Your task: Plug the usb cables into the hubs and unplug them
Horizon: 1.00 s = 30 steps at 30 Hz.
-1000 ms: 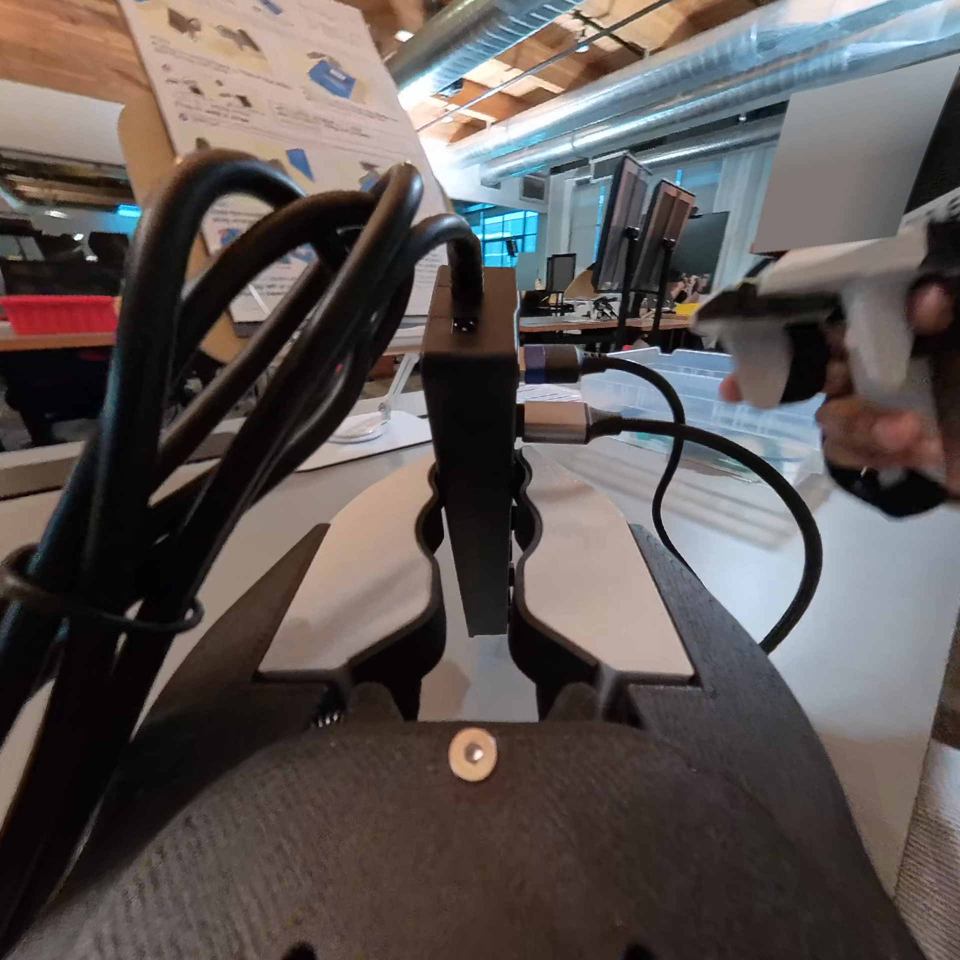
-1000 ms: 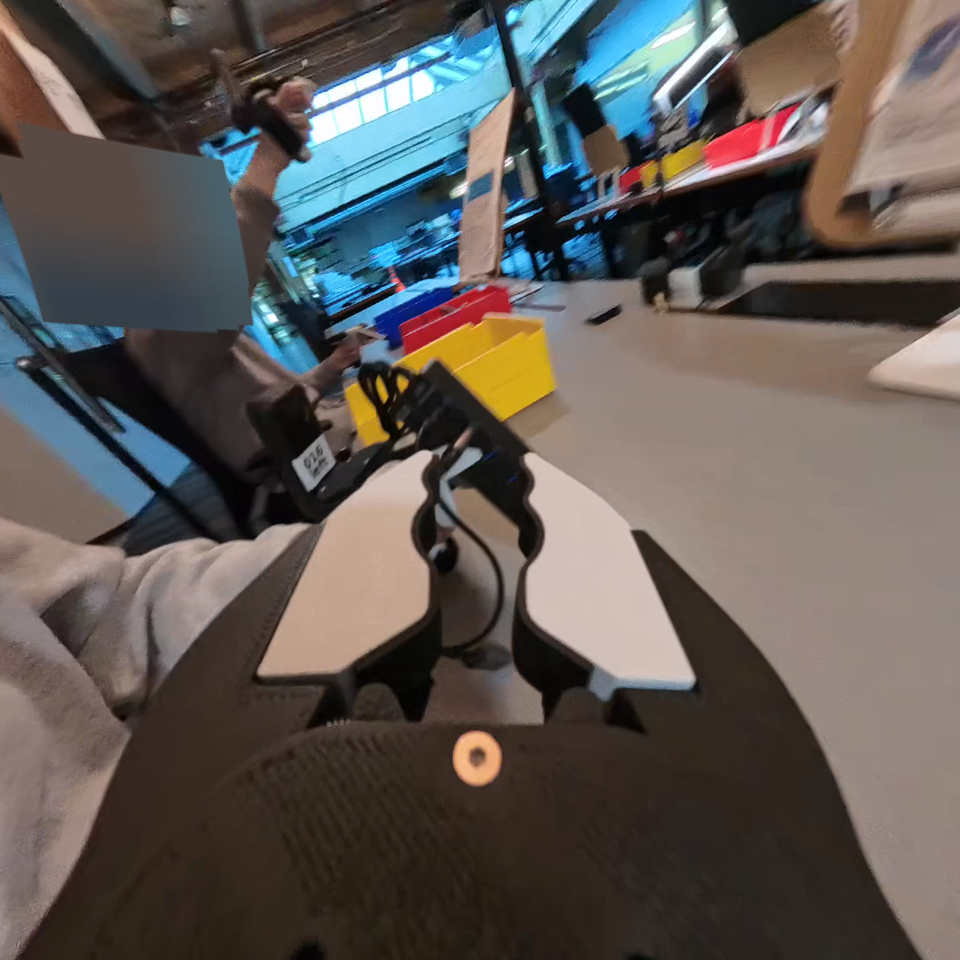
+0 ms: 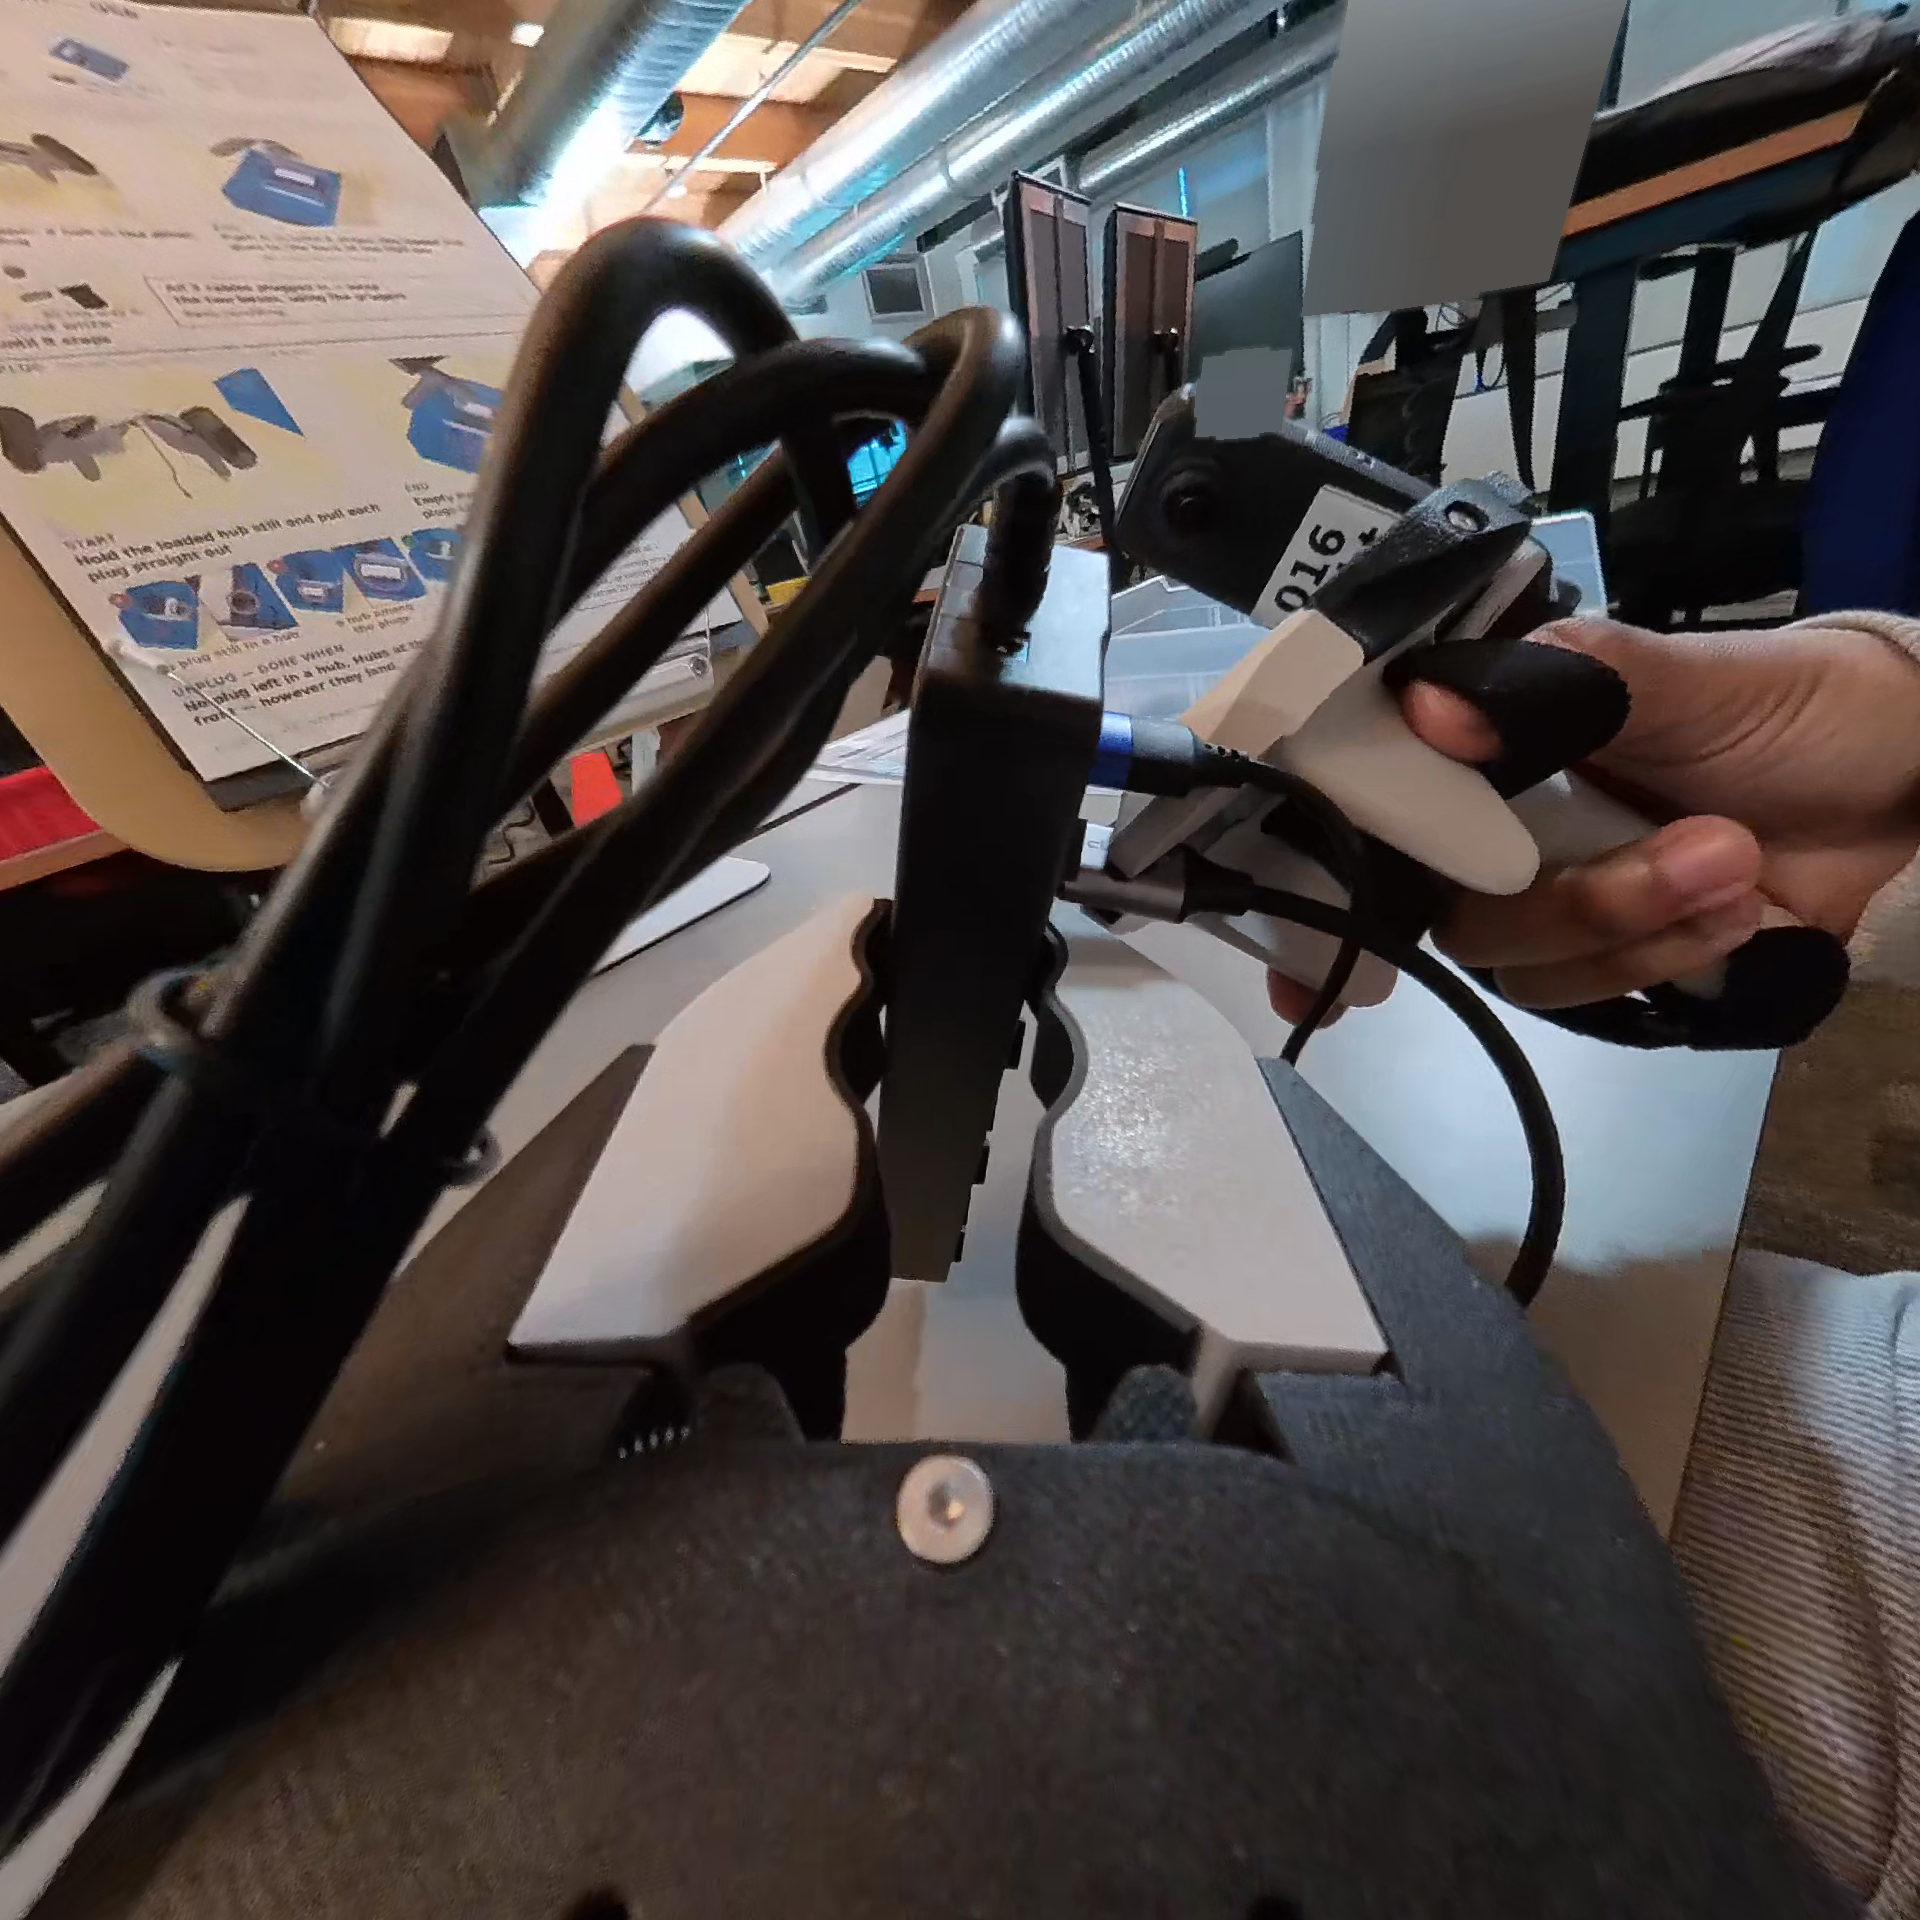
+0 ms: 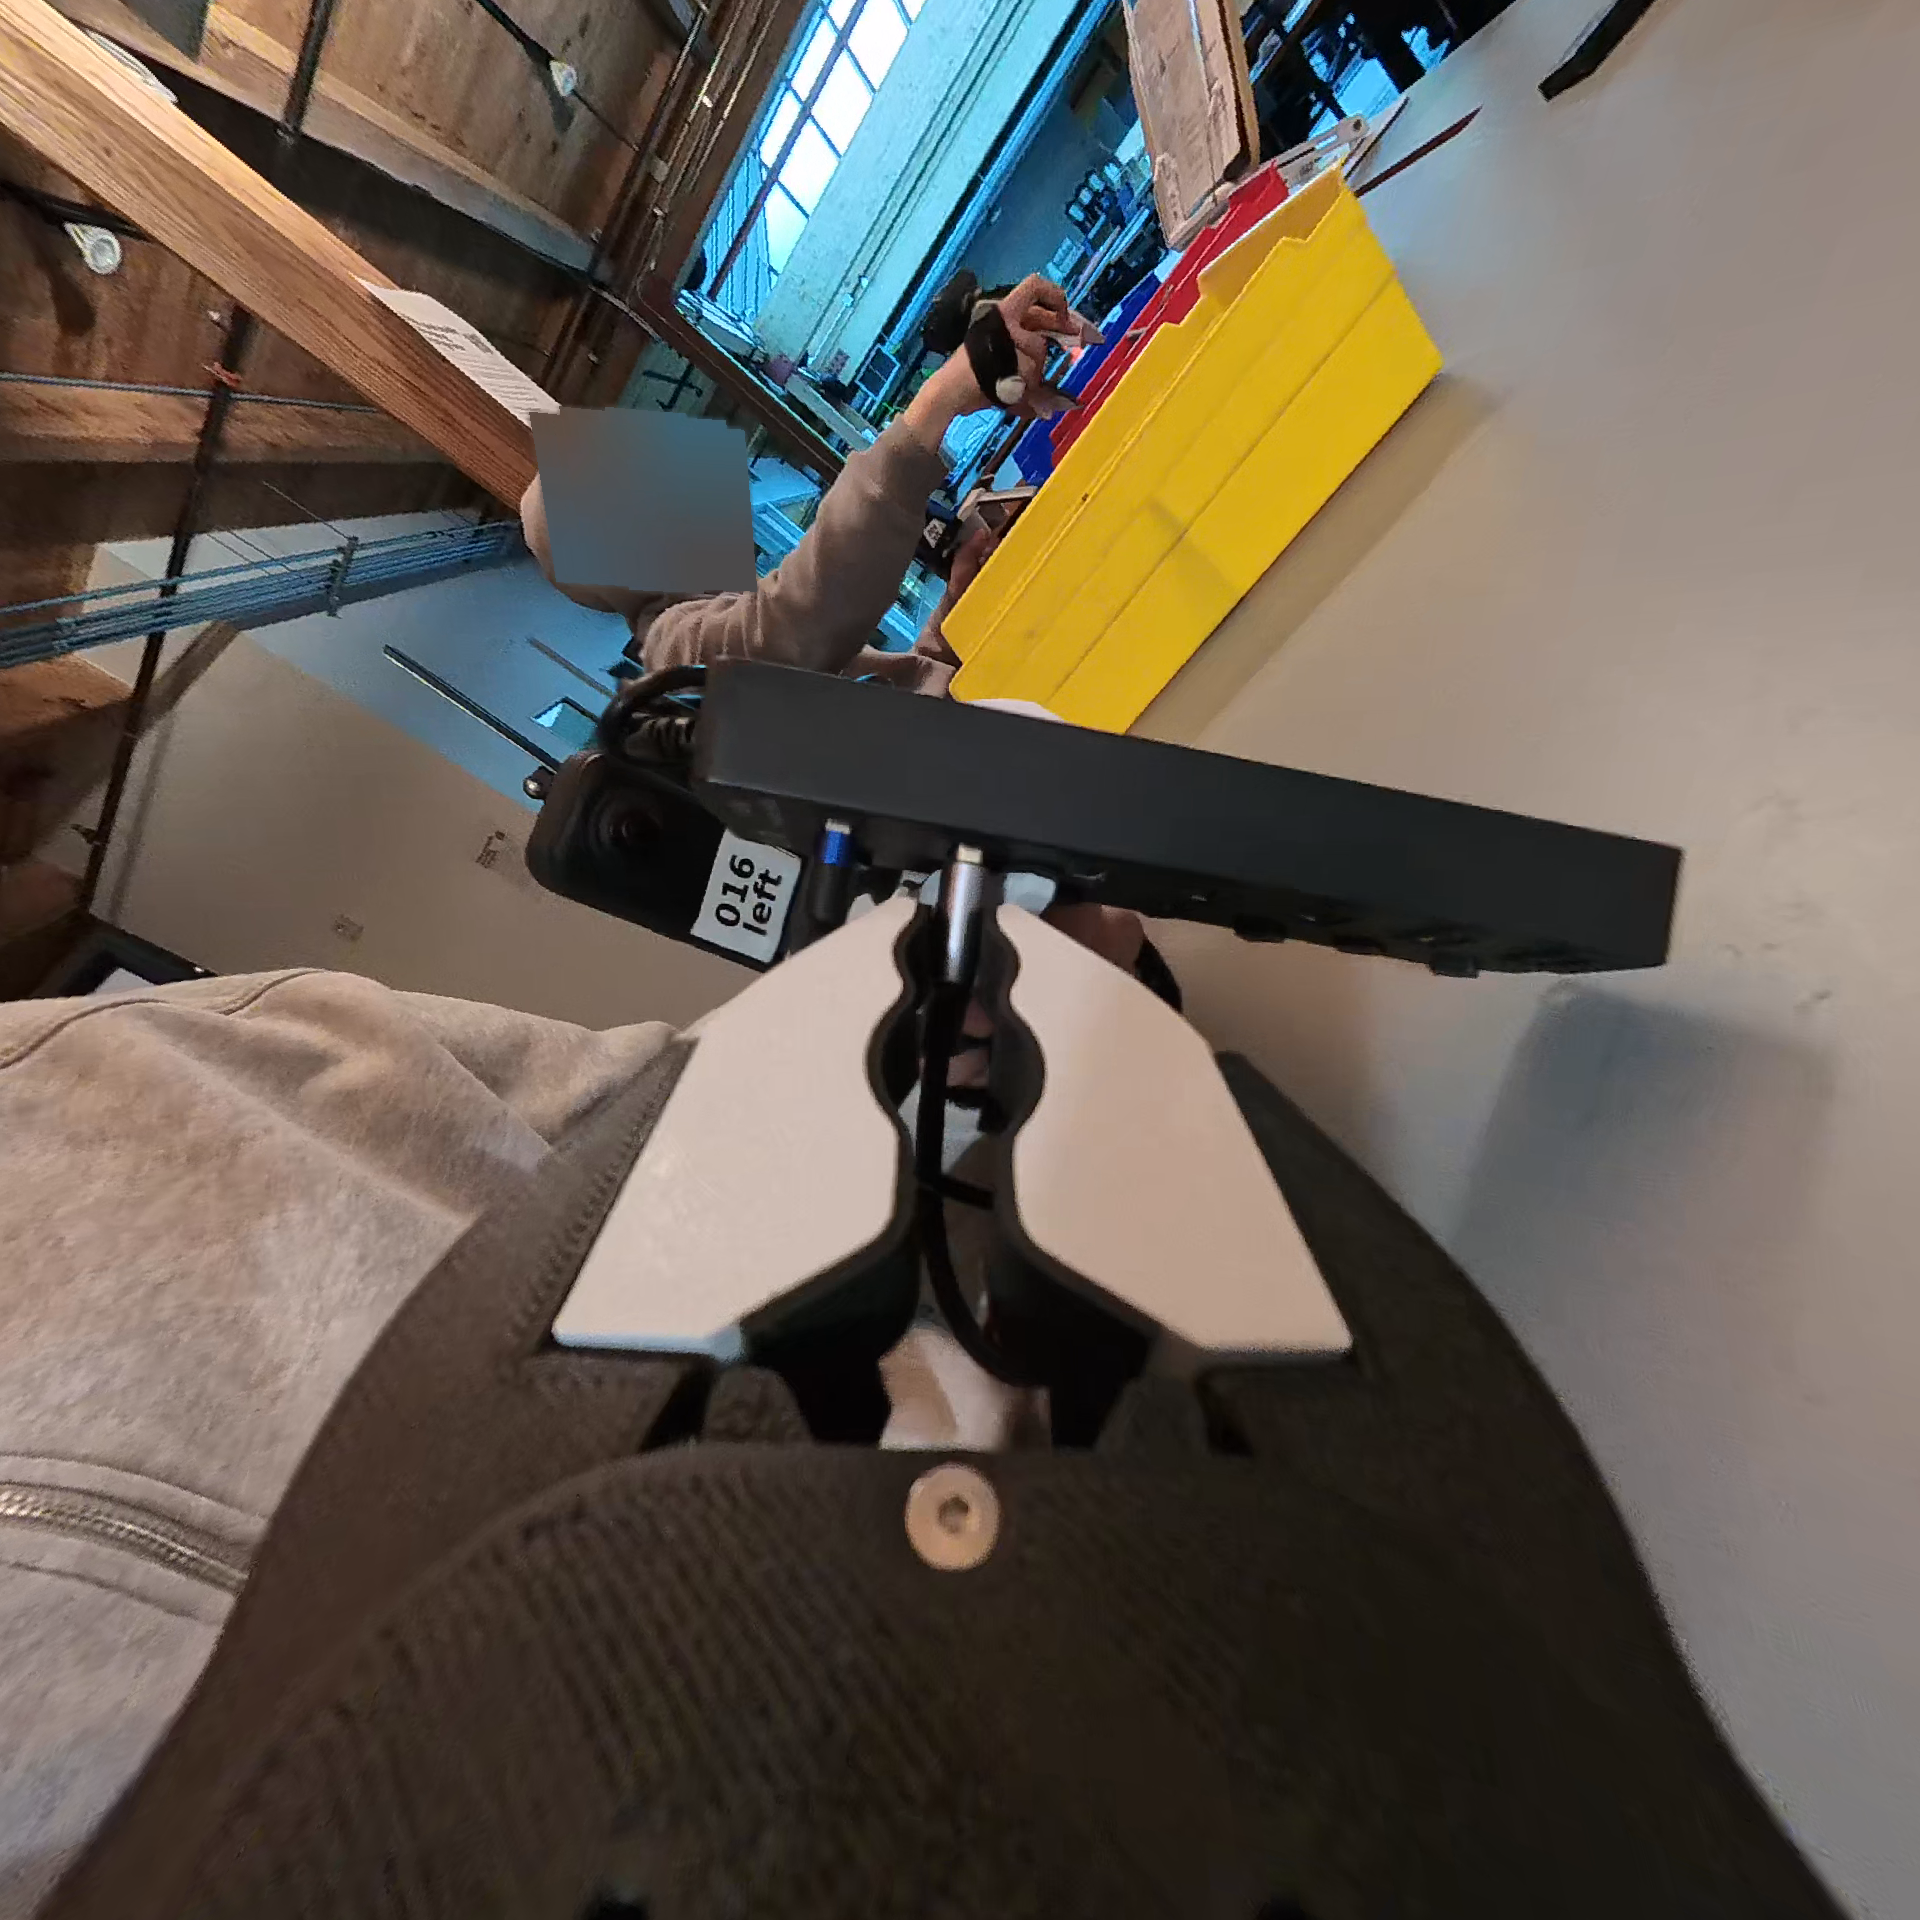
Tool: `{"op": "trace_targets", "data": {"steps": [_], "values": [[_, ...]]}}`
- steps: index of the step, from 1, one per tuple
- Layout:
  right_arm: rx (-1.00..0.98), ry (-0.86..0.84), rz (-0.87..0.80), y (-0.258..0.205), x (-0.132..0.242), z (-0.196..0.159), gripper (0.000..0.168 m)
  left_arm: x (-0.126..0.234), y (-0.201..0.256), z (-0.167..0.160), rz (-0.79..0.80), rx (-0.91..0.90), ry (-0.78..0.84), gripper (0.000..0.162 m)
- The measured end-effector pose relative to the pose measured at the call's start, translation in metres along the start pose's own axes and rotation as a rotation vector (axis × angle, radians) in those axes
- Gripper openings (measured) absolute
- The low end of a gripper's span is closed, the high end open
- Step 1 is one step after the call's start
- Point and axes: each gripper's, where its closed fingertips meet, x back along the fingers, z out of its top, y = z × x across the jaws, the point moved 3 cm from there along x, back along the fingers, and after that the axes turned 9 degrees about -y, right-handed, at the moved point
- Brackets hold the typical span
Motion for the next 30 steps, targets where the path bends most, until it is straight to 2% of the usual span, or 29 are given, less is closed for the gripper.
{"op": "trace_targets", "data": {"steps": [11,12,13,14,16,19,22,26,30], "values": [[-0.081,-0.047,0.076,-0.005,0.005,0.003,0.009,0.0,-0.001,0.007,-0.01,0.146,0.009,0.028],[-0.102,-0.077,0.141,-0.009,0.006,0.0,0.009,0.006,-0.02,0.011,0.109,0.25,0.057,0.025],[-0.136,-0.086,0.195,-0.011,0.01,-0.003,0.009,0.021,-0.054,0.014,0.171,0.467,0.138,0.025],[-0.17,-0.037,0.194,-0.006,0.017,0.0,0.008,0.035,-0.082,0.012,0.196,0.565,0.153,0.025],[-0.154,0.046,0.131,0.004,0.029,0.009,0.008,0.055,-0.102,0.014,0.281,0.443,0.153,0.023],[-0.025,0.061,0.086,0.005,0.038,0.02,0.008,0.048,-0.088,0.02,0.224,0.357,0.144,0.024],[0.001,0.115,0.06,0.004,0.059,0.035,0.008,0.041,-0.086,0.008,0.24,0.289,0.096,0.024],[0.043,0.252,-0.008,-0.003,0.109,0.065,0.008,0.046,-0.095,0.002,0.279,0.299,0.11,0.024],[0.188,0.429,-0.043,-0.049,0.175,0.102,0.008,0.043,-0.092,-0.001,0.254,0.303,0.106,0.024]]}}
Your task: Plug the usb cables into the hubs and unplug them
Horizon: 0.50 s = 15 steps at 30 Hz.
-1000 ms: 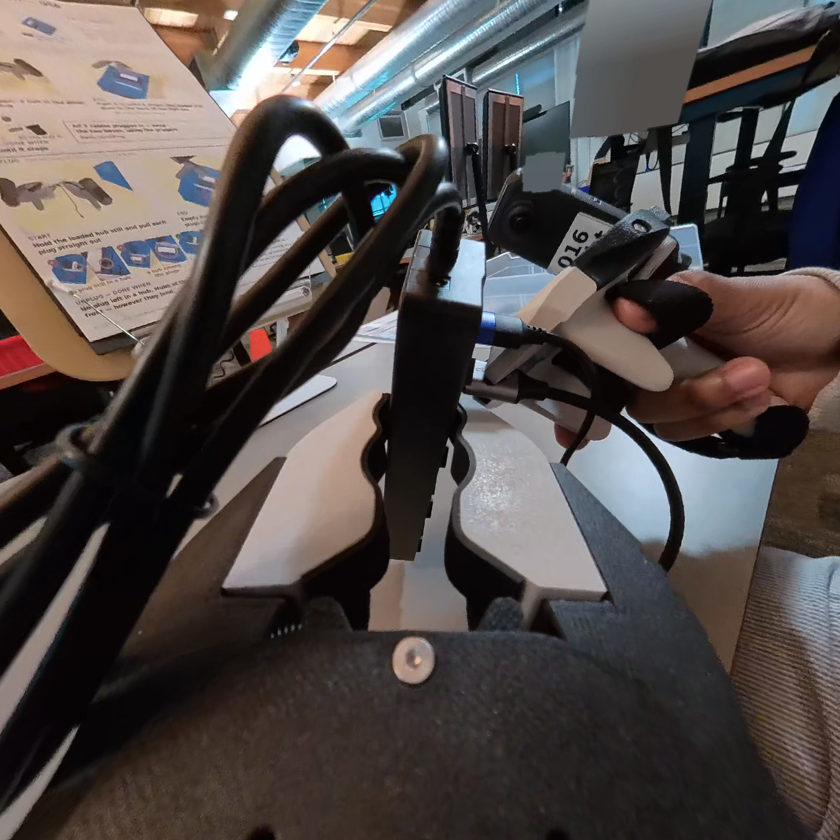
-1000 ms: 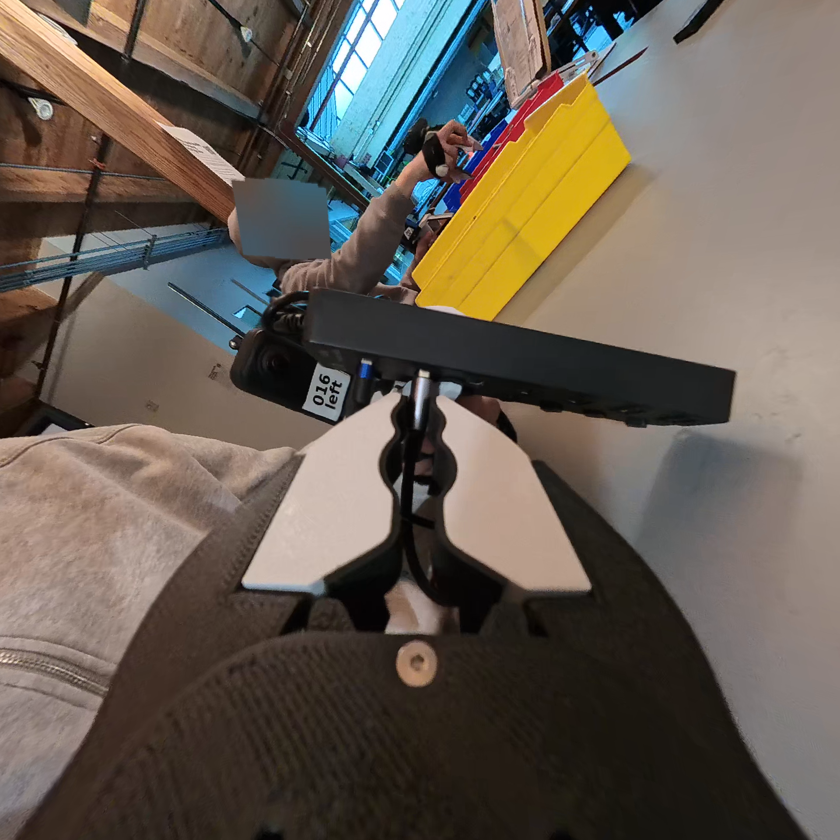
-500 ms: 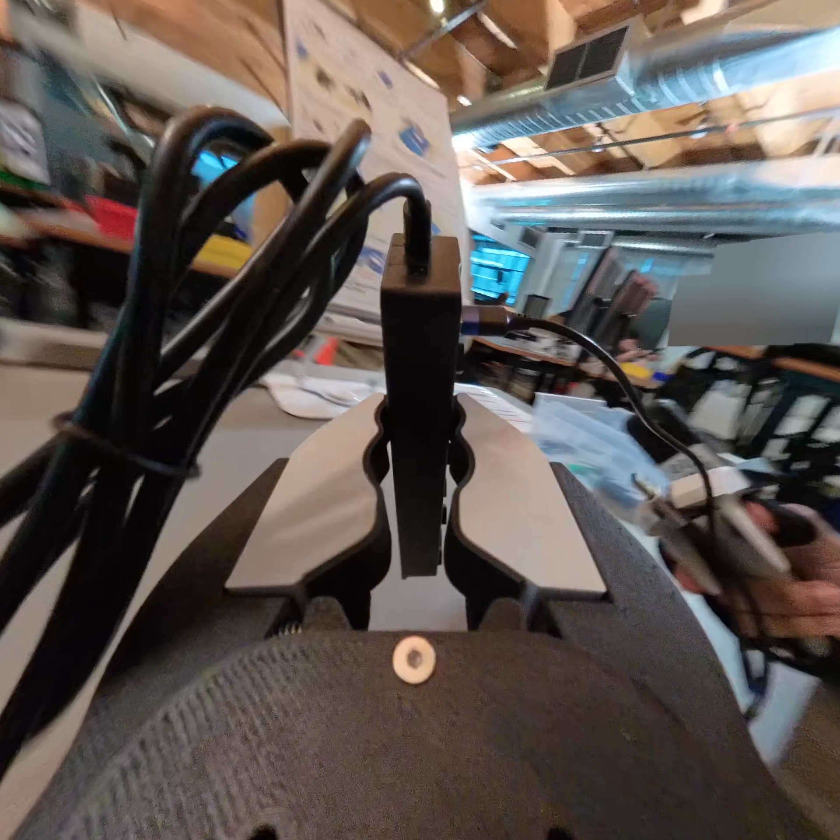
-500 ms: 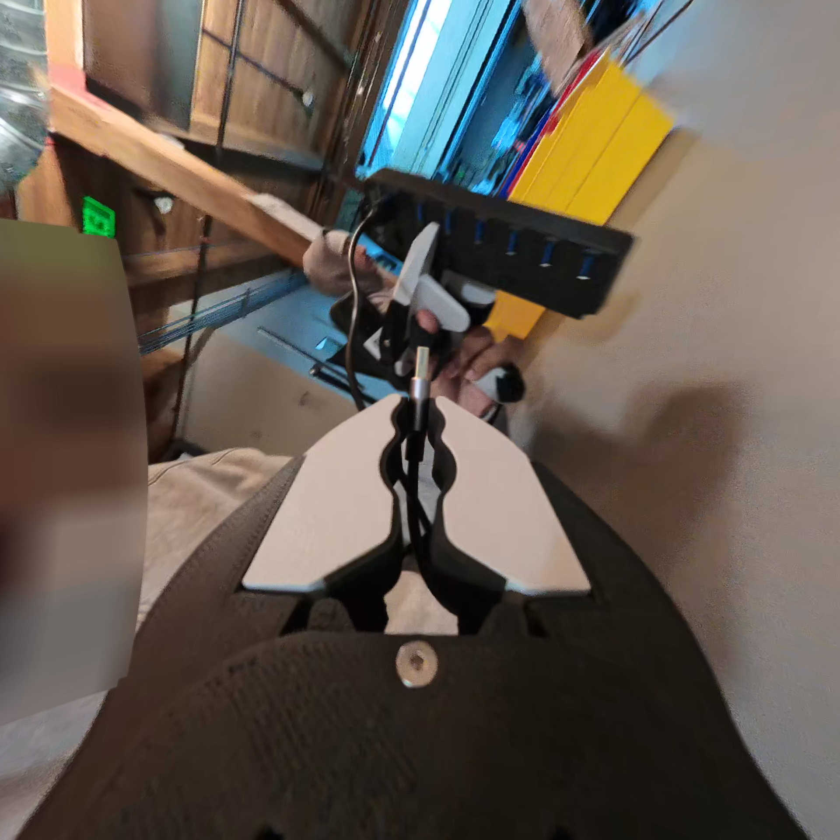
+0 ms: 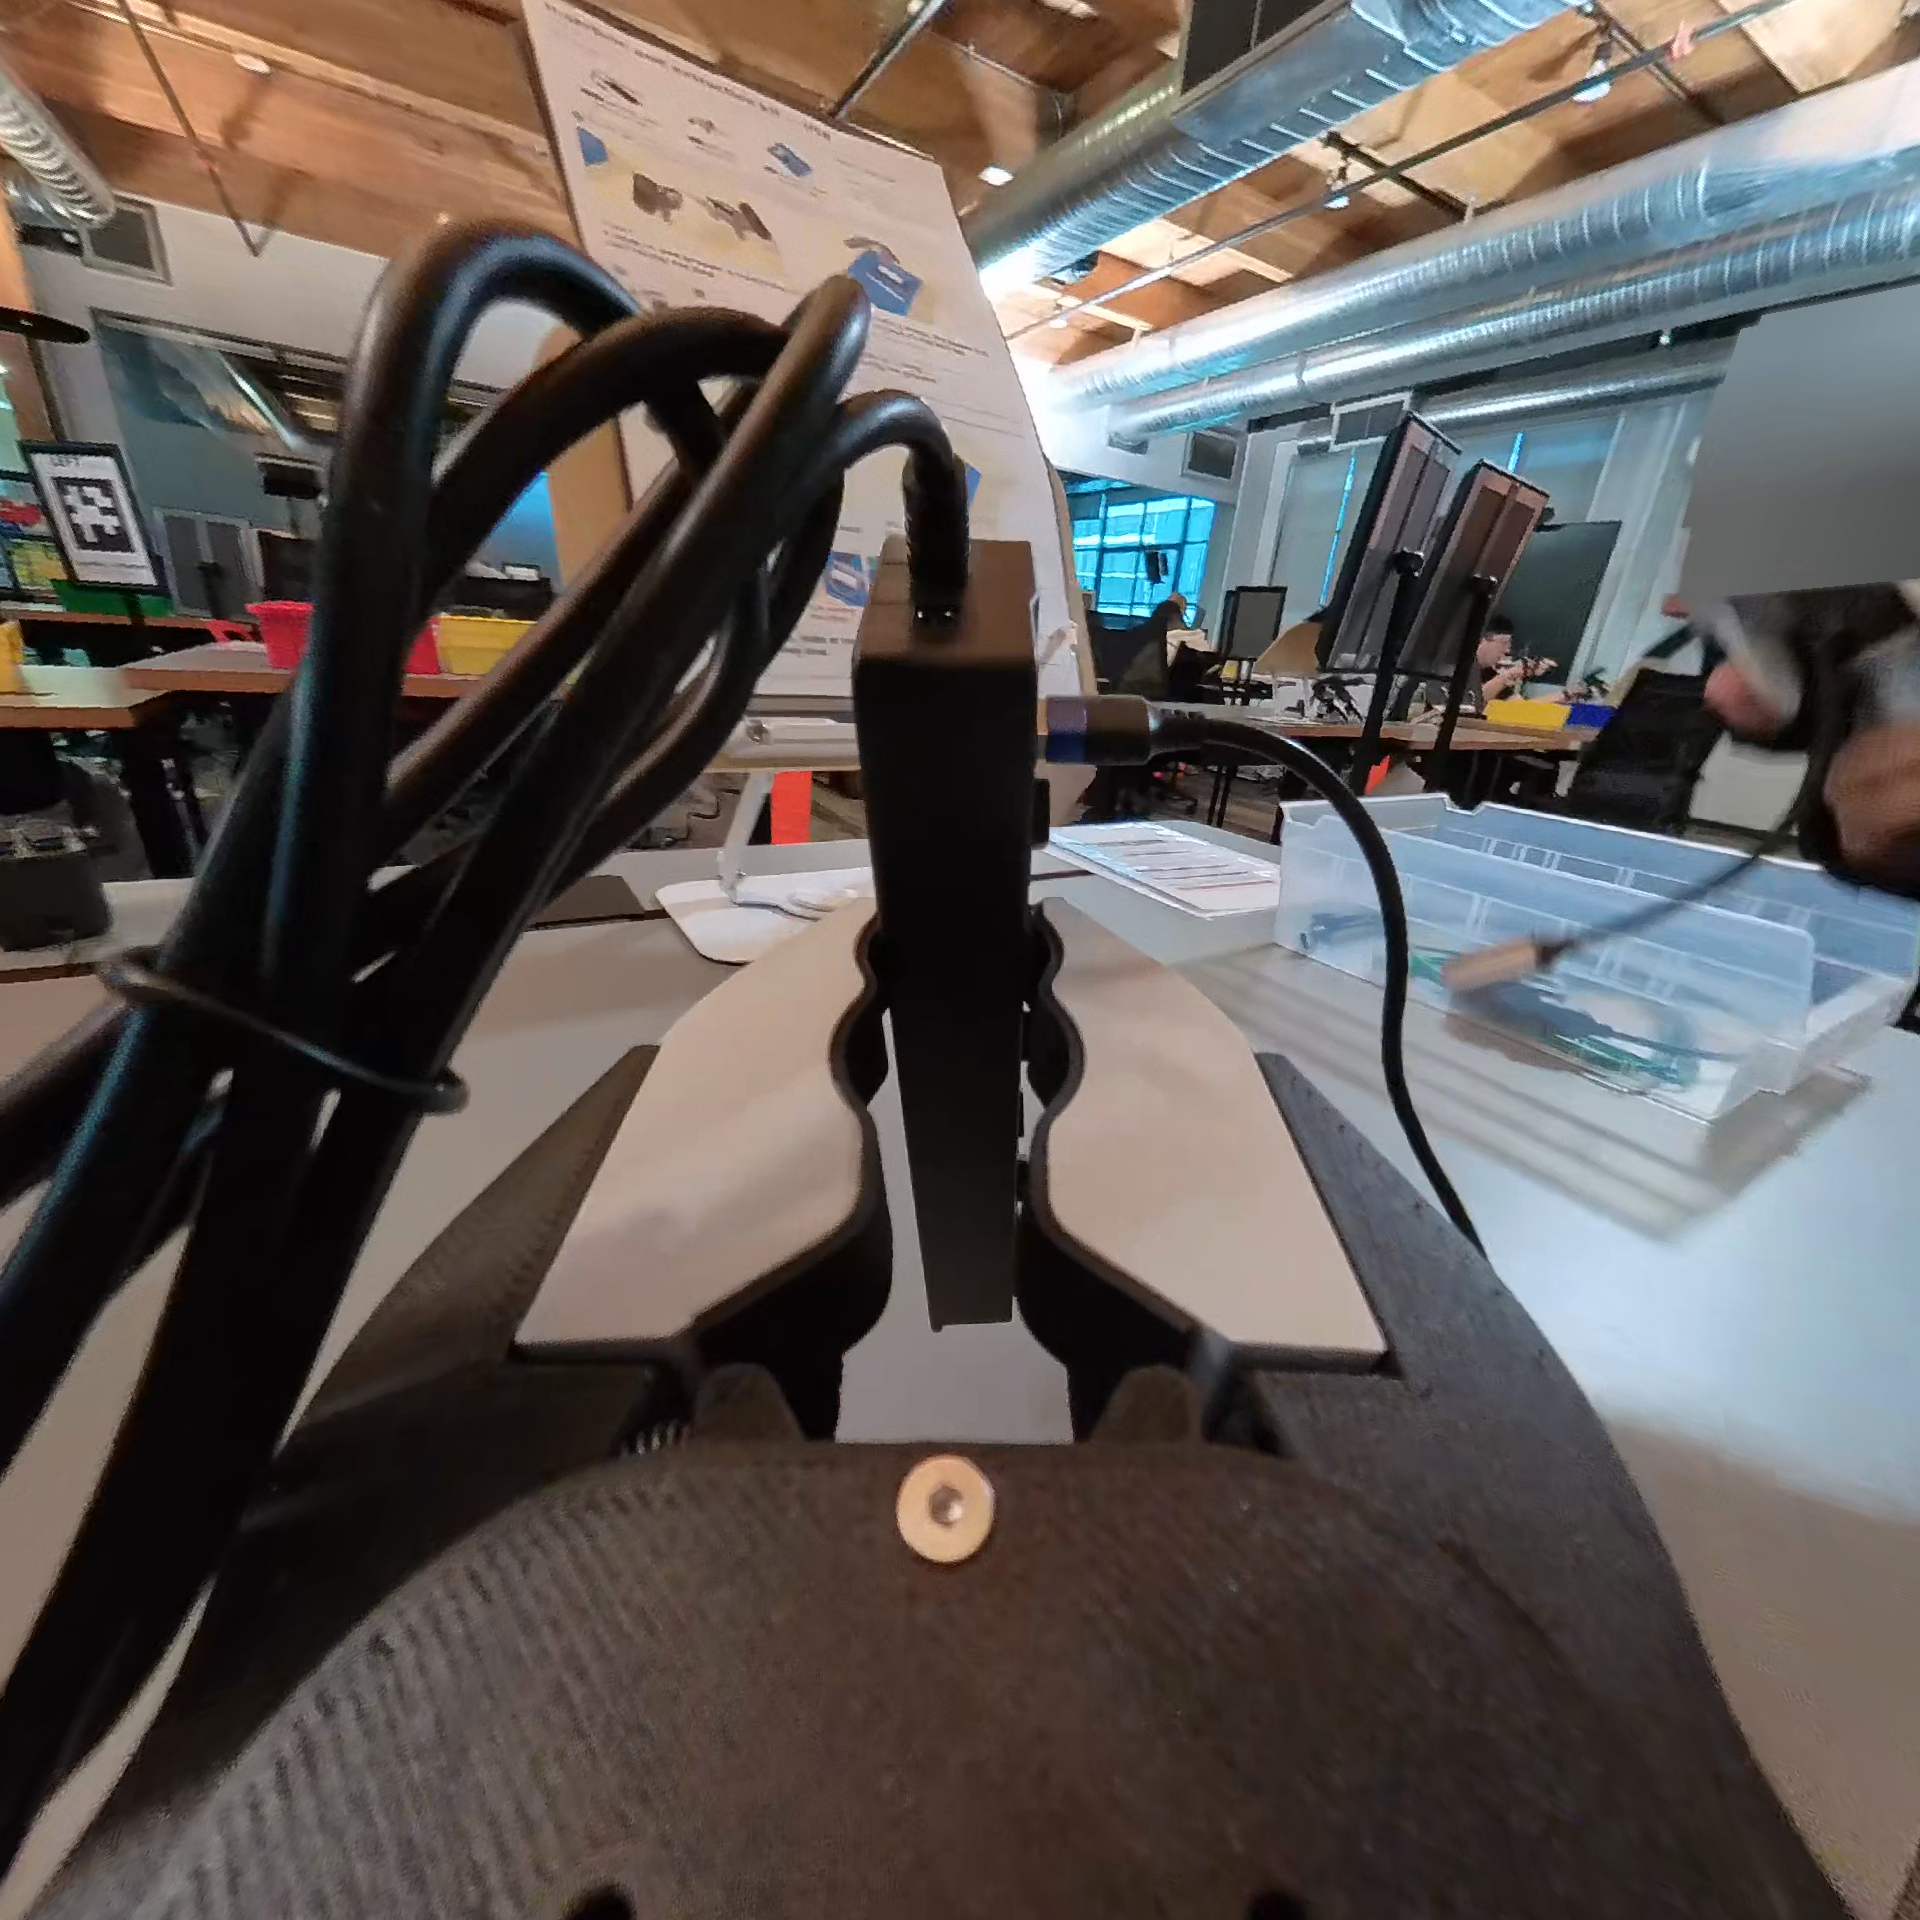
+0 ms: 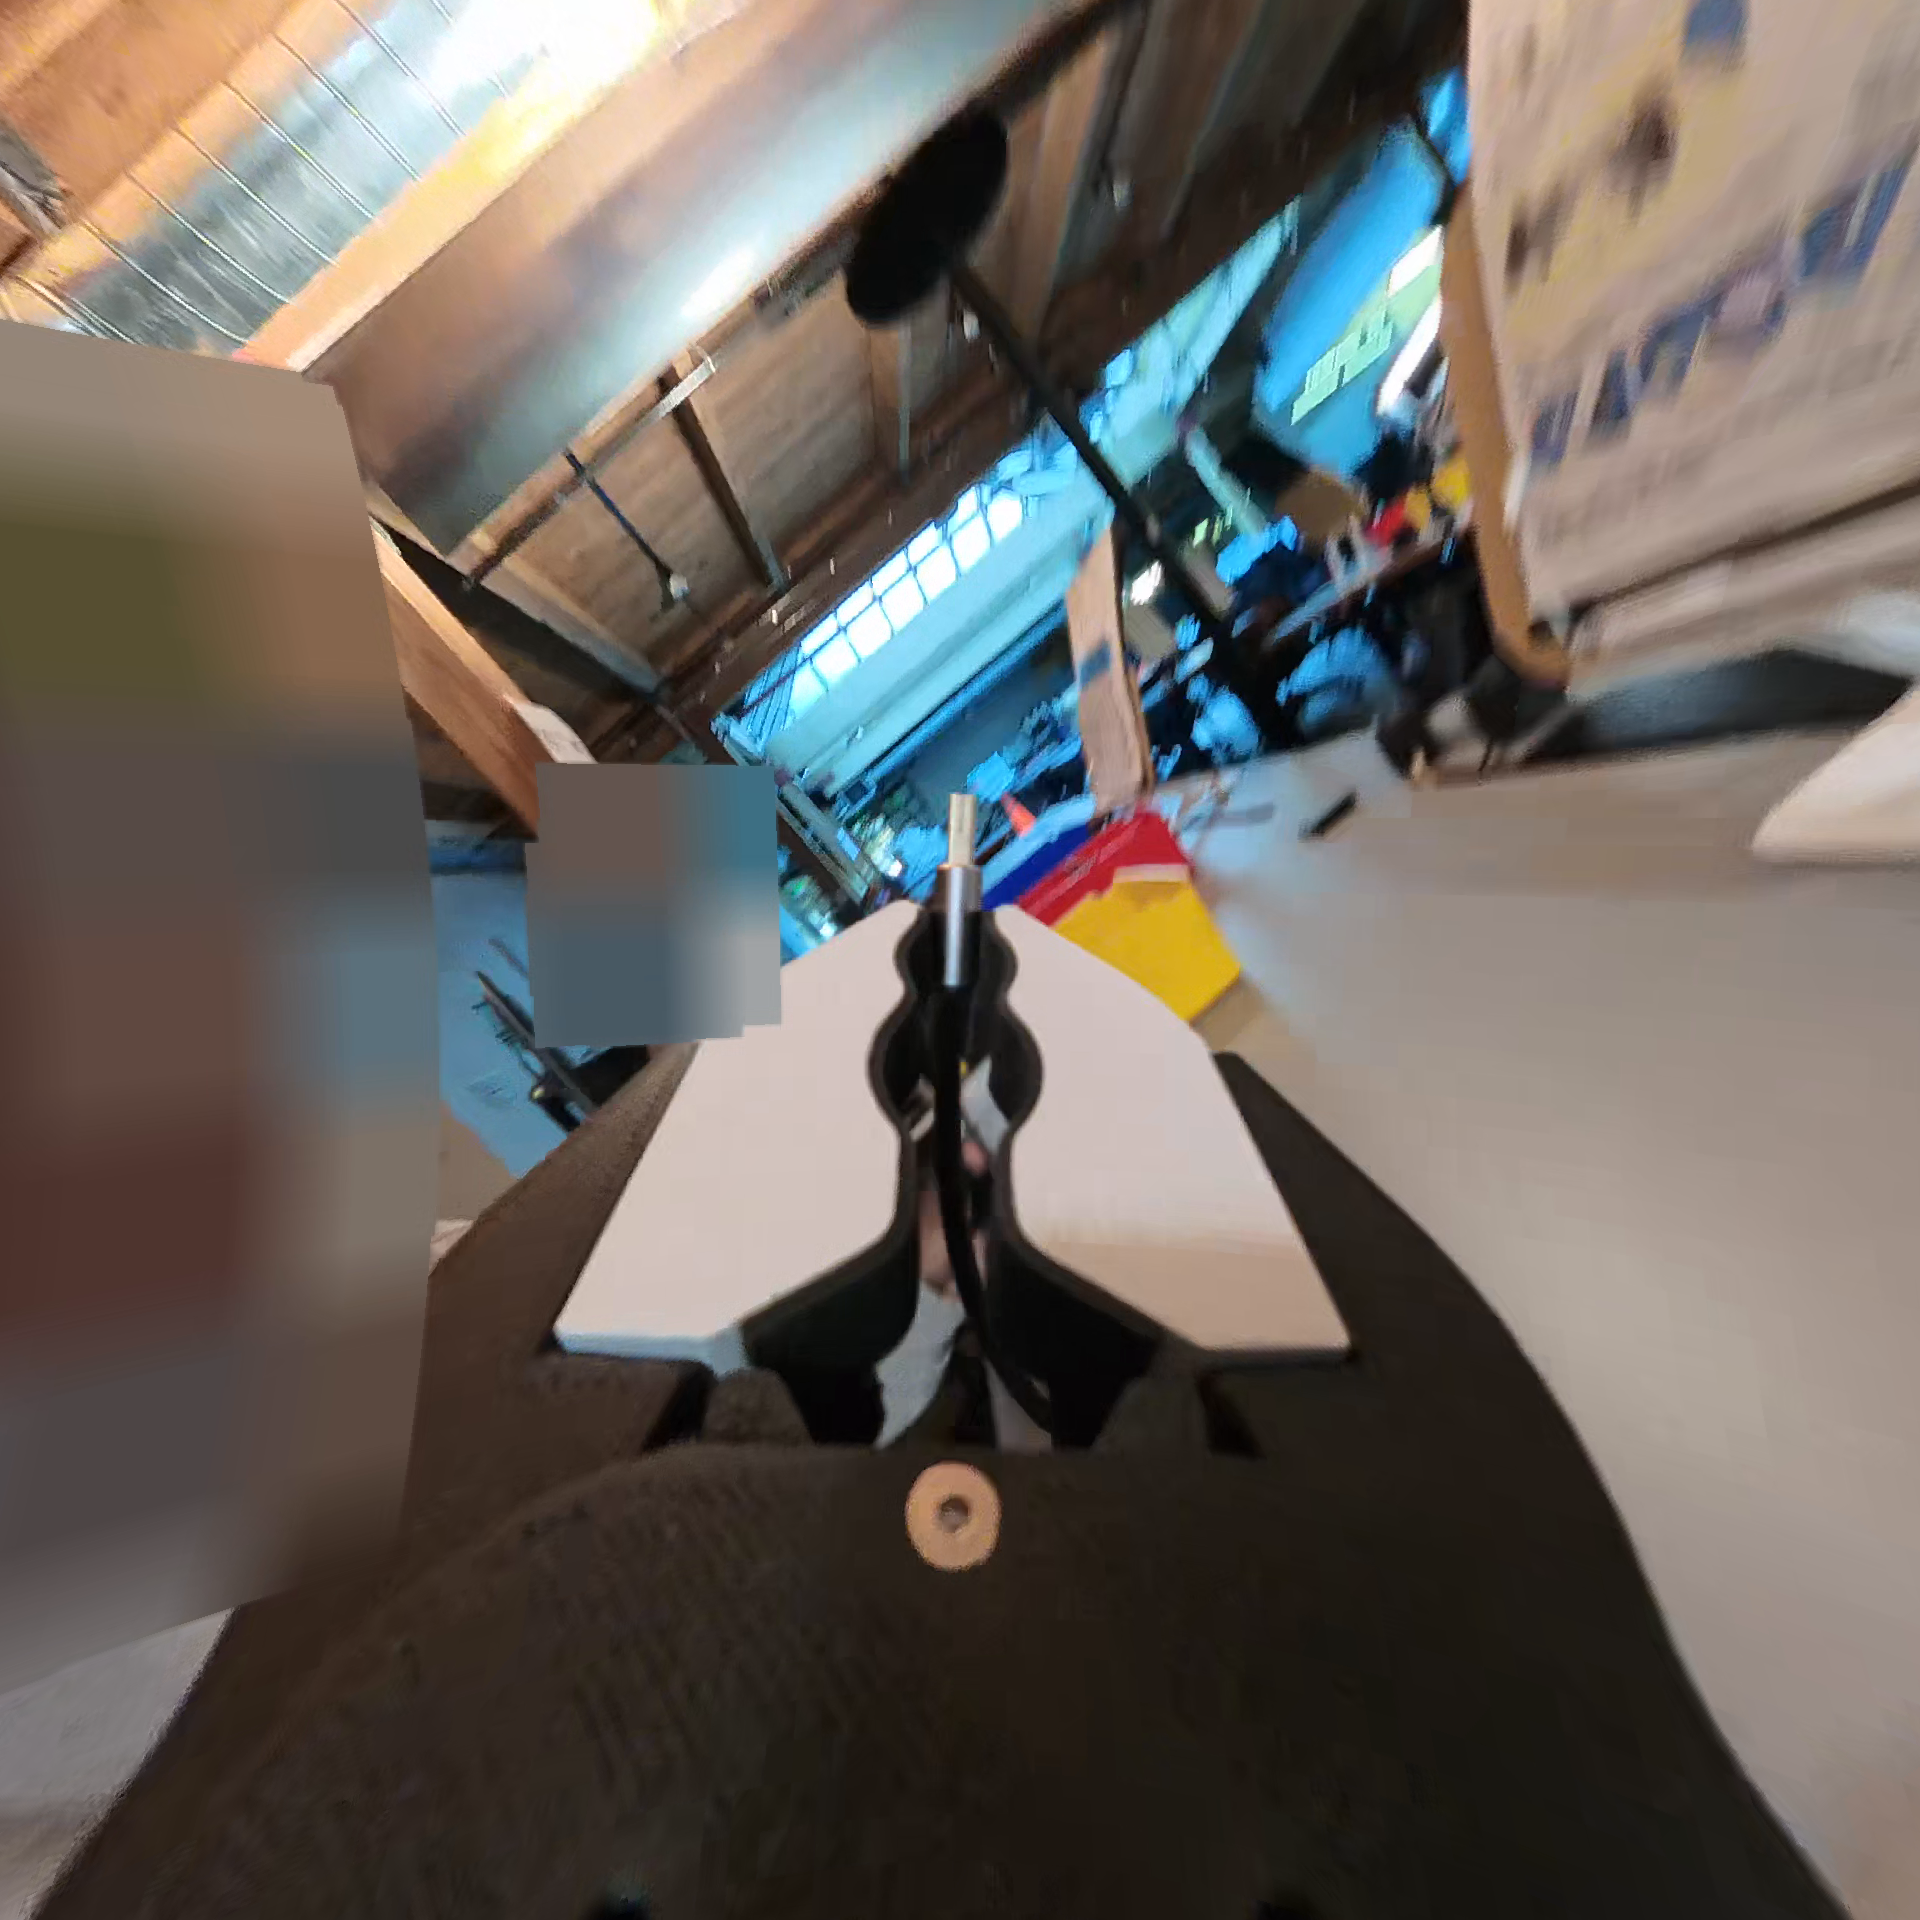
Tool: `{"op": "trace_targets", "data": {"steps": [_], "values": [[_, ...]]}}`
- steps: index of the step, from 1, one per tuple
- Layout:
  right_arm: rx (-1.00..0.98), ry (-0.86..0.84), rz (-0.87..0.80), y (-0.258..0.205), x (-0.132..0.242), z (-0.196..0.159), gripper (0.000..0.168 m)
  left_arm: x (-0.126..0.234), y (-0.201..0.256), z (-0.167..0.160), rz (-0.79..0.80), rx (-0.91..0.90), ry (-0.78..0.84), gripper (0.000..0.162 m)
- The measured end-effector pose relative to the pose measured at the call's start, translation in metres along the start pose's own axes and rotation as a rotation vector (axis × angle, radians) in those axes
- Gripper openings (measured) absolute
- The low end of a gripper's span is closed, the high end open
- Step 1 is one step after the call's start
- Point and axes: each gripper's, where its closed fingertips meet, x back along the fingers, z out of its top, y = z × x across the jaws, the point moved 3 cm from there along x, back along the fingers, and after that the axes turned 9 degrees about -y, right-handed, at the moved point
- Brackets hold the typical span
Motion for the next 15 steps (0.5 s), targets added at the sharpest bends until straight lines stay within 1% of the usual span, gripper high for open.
{"op": "trace_targets", "data": {"steps": [3,5,7,9,12,15], "values": [[0.187,0.153,-0.081,-0.036,0.044,0.047,0.008,-0.005,0.01,-0.007,-0.039,-0.018,-0.032,0.024],[0.318,0.268,-0.196,-0.053,0.078,0.072,0.008,-0.006,0.014,-0.01,-0.048,-0.032,-0.042,0.024],[0.414,0.361,-0.338,-0.059,0.114,0.089,0.008,-0.007,0.018,-0.011,-0.056,-0.031,-0.044,0.024],[0.457,0.392,-0.491,-0.051,0.146,0.099,0.008,-0.006,0.019,-0.011,-0.06,-0.021,-0.042,0.024],[0.459,0.387,-0.735,-0.022,0.187,0.103,0.008,-0.007,0.019,-0.01,-0.056,0.007,-0.041,0.024],[0.378,0.273,-0.925,0.019,0.205,0.094,0.008,-0.007,0.016,-0.011,-0.046,0.049,-0.042,0.025]]}}
